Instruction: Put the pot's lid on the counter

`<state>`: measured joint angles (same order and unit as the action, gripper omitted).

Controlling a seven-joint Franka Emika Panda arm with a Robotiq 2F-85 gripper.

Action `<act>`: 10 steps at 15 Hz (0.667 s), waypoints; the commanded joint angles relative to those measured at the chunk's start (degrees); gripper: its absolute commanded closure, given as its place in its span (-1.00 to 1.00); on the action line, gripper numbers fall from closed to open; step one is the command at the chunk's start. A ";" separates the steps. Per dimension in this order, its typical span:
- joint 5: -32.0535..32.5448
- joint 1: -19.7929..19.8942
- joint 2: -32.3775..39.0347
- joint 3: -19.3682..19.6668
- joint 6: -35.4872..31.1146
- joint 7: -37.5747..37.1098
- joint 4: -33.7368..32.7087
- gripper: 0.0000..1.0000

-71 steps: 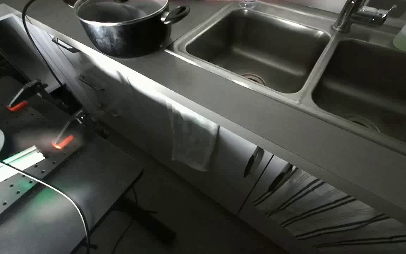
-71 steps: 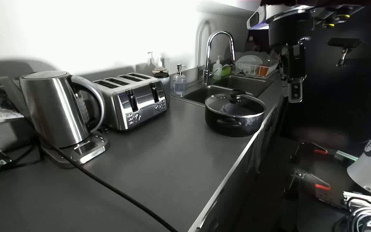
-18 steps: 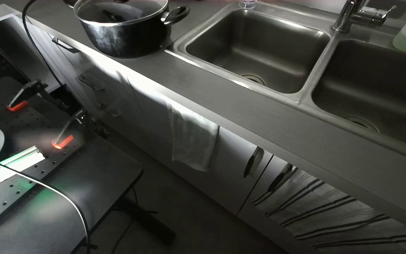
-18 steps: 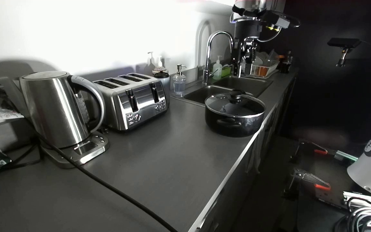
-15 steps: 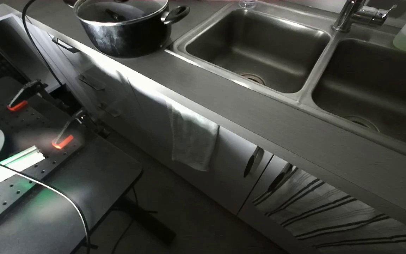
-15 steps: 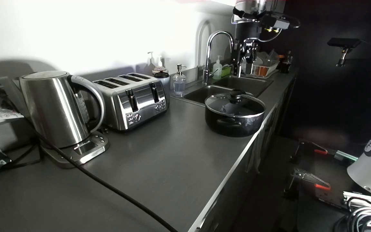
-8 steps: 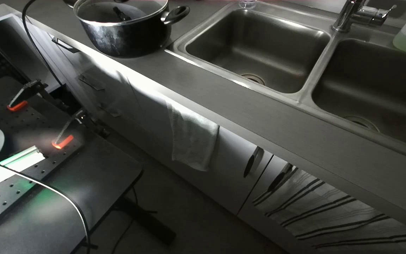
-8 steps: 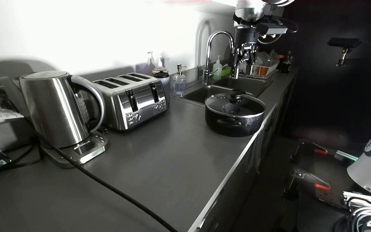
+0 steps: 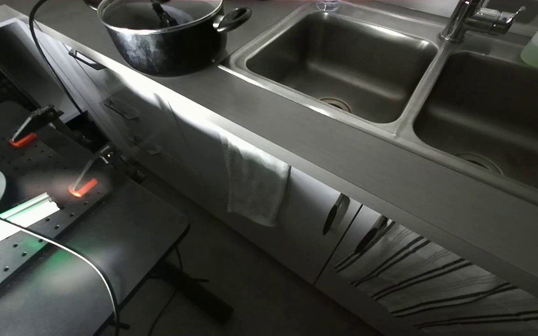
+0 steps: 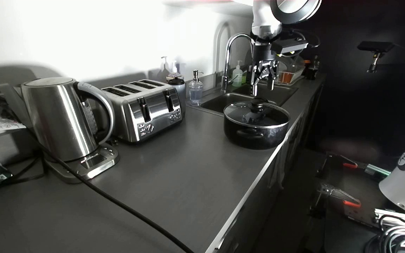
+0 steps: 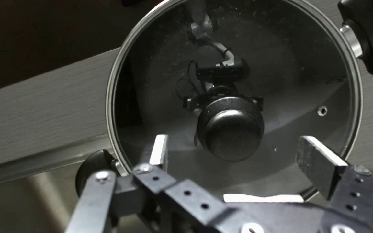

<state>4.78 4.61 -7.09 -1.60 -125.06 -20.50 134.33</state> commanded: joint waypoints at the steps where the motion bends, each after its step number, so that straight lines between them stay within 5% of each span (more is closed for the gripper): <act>1: 2.40 -0.54 1.90 0.34 -1.12 -2.99 -0.07 -1.00; 10: 3.76 -1.10 4.56 0.61 -1.96 -4.29 -0.31 -1.00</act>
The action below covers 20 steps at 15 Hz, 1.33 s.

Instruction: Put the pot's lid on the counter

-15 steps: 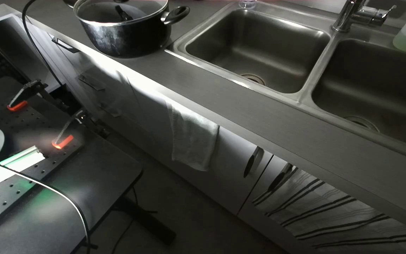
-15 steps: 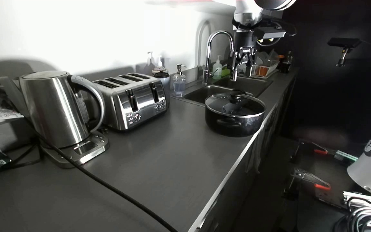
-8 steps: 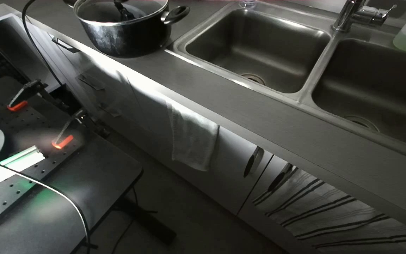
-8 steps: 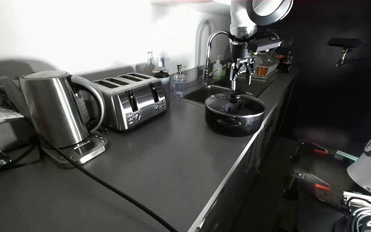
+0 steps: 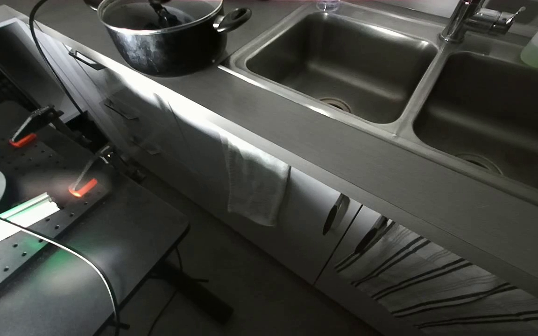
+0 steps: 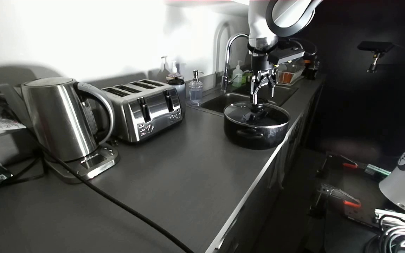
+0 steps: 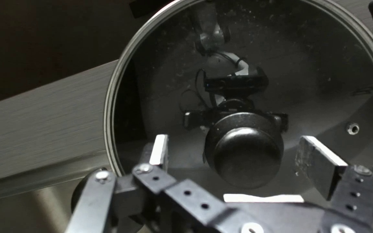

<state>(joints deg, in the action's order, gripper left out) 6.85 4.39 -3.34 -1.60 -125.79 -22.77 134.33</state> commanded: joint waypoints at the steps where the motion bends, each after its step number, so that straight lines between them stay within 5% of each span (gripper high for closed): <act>1: 1.78 -0.94 1.08 0.62 -1.30 -2.12 -0.38 -1.00; 13: 2.02 -1.35 3.76 1.03 -3.77 -4.02 -2.18 -1.00; 14: 1.95 -1.38 3.87 1.07 -3.74 -3.95 -2.31 -0.50; 20: 1.68 -1.64 3.83 1.05 -3.32 -3.49 -2.47 0.25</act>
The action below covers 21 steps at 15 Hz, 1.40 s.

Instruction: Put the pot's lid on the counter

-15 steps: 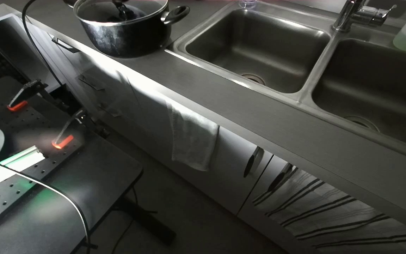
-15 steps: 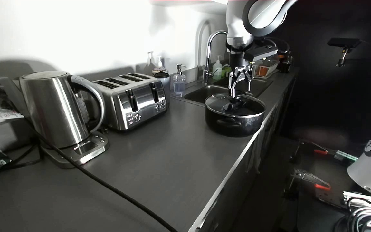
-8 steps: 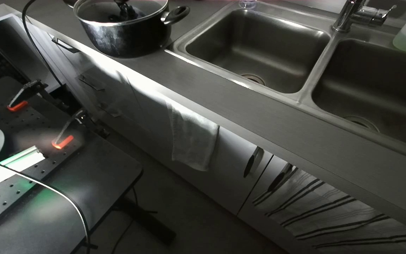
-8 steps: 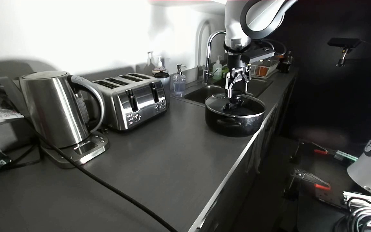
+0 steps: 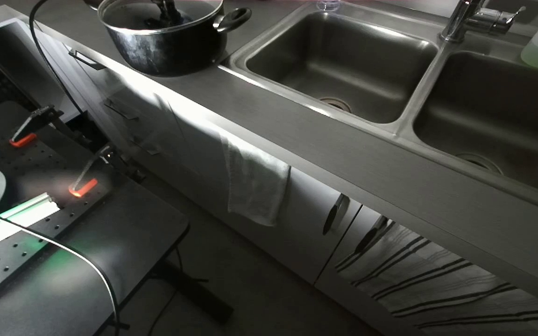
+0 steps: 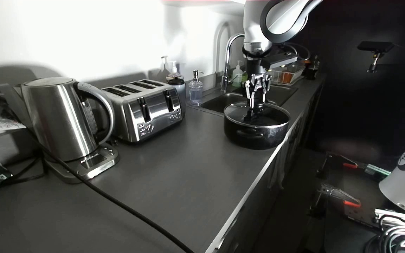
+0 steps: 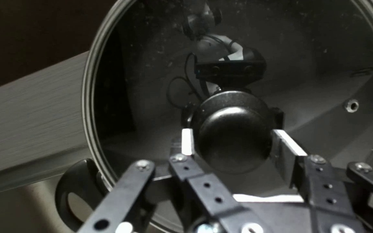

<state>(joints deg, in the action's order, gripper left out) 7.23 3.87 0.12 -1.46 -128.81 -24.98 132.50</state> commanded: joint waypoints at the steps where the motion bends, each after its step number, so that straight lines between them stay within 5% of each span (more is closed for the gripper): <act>1: 1.27 -1.21 0.29 0.89 -0.24 -1.25 -0.79 0.41; 21: -3.70 -3.04 -8.89 -0.05 0.75 5.10 -0.11 0.50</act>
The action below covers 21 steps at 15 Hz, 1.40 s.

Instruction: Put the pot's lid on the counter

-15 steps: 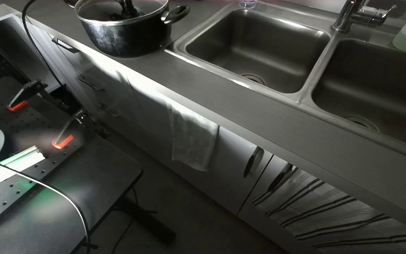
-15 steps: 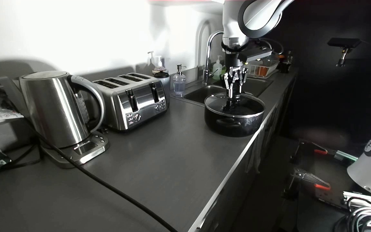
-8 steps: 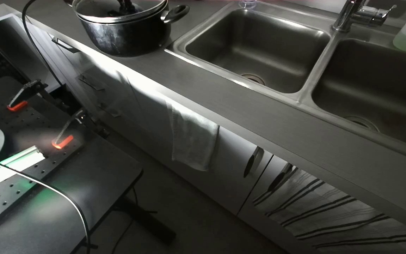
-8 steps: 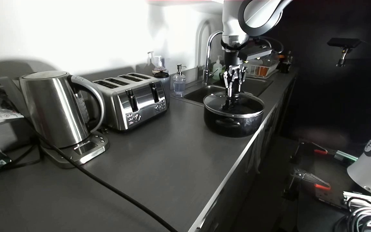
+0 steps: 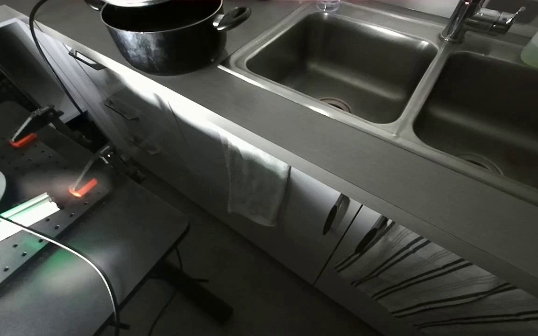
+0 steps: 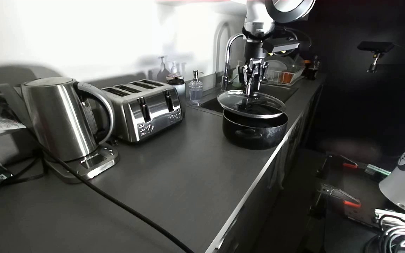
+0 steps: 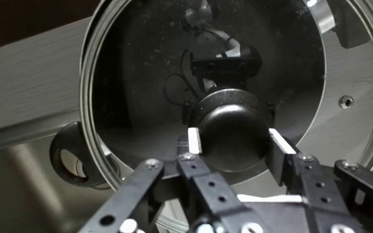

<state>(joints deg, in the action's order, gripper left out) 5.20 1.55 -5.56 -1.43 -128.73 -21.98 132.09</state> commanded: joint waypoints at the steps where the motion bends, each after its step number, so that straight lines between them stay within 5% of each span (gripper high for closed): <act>1: -1.78 -0.96 -3.51 -0.27 0.70 2.25 0.10 0.50; 21: 3.64 -10.99 0.73 -12.82 -0.26 -3.52 -4.91 0.50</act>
<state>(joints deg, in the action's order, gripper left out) 6.37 -8.15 -6.72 -12.72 -128.82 -22.84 130.02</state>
